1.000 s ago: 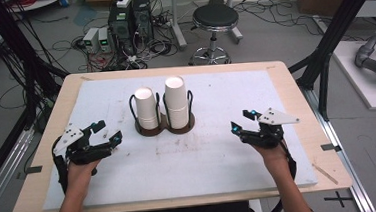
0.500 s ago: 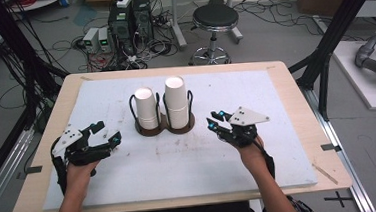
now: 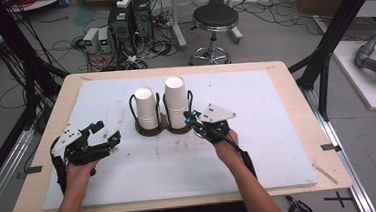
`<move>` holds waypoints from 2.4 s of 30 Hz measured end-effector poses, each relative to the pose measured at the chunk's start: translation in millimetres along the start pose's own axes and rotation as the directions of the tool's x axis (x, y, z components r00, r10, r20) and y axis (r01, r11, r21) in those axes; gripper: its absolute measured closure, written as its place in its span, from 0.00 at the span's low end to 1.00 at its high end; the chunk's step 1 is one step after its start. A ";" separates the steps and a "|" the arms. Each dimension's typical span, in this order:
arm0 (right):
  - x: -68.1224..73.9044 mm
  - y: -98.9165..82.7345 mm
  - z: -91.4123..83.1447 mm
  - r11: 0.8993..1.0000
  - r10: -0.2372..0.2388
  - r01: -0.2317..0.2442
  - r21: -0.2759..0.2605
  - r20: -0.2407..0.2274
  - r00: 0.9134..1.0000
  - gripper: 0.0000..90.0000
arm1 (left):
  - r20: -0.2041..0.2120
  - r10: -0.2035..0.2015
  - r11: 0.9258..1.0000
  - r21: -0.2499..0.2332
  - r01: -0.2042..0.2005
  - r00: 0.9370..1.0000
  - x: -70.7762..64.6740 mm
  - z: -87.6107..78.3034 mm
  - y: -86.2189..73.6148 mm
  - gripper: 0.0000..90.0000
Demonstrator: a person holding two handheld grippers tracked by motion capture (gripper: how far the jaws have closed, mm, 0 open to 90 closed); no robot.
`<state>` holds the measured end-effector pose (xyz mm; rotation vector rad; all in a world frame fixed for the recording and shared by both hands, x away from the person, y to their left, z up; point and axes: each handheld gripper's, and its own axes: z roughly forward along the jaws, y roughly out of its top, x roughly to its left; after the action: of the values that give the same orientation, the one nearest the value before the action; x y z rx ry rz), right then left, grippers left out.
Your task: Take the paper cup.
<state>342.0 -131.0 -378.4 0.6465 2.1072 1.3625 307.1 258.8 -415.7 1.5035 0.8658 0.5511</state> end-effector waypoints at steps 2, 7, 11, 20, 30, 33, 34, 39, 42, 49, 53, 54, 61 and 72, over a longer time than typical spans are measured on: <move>5.6 4.1 9.2 1.000 -0.001 0.001 -0.022 0.004 1.000 1.00 | 0.001 0.002 1.000 0.003 -0.002 1.000 0.3 0.0 -0.2 0.21; 16.3 12.6 29.8 1.000 0.005 -0.005 -0.023 -0.010 1.000 1.00 | -0.008 -0.002 1.000 0.004 0.002 1.000 1.0 -0.2 -1.1 0.21; 24.1 14.4 42.4 1.000 0.020 -0.020 -0.022 -0.033 0.999 1.00 | -0.013 -0.002 1.000 0.002 0.002 1.000 1.9 -1.4 -1.0 0.21; 35.6 11.4 63.3 0.998 0.064 -0.065 -0.009 -0.070 0.995 1.00 | -0.017 -0.005 1.000 0.007 0.005 1.000 2.4 0.7 -1.8 0.21; 50.7 5.0 89.3 0.996 0.080 -0.076 0.049 -0.099 0.992 1.00 | -0.024 -0.022 1.000 -0.004 0.022 0.999 5.7 0.9 0.2 0.21; 55.9 2.6 97.4 0.994 0.096 -0.090 0.066 -0.100 0.990 1.00 | -0.025 -0.028 1.000 -0.010 0.028 0.999 7.0 1.5 2.9 0.21; 57.7 1.4 100.5 0.993 0.099 -0.092 0.072 -0.094 0.991 1.00 | -0.025 -0.028 1.000 -0.010 0.028 0.999 7.6 1.7 4.2 0.21; 65.0 -2.2 112.2 0.989 0.120 -0.113 0.097 -0.079 0.990 1.00 | -0.014 -0.020 0.999 -0.042 0.019 1.000 8.9 6.8 19.3 0.21; 69.5 -3.1 117.3 0.986 0.134 -0.125 0.109 -0.077 0.988 1.00 | -0.001 -0.001 1.000 -0.029 0.001 1.000 11.1 13.5 30.2 0.21; 71.3 -8.3 126.7 0.976 0.185 -0.178 0.129 -0.044 0.982 1.00 | 0.025 0.014 1.000 -0.023 -0.013 1.000 14.6 29.0 53.8 0.21; 69.7 -9.7 127.9 0.972 0.203 -0.198 0.129 -0.030 0.979 1.00 | 0.035 0.018 1.000 -0.017 -0.018 0.999 15.4 35.8 59.0 0.21; 69.3 -9.9 127.9 0.969 0.212 -0.207 0.131 -0.019 0.977 1.00 | 0.045 0.015 1.000 -0.011 -0.015 0.999 15.8 41.7 61.8 0.21; 68.5 -9.5 127.2 0.966 0.229 -0.226 0.124 -0.012 0.973 1.00 | 0.073 0.039 0.999 0.033 -0.042 0.997 15.3 62.7 74.9 0.21; 68.1 -9.8 126.6 0.958 0.260 -0.257 0.123 -0.007 0.966 1.00 | 0.149 0.058 0.993 0.095 -0.073 0.987 7.8 99.3 83.0 0.21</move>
<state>375.5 -6.5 -442.9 0.9907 2.1965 1.3899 404.9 206.2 -348.7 1.6471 0.7419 0.4447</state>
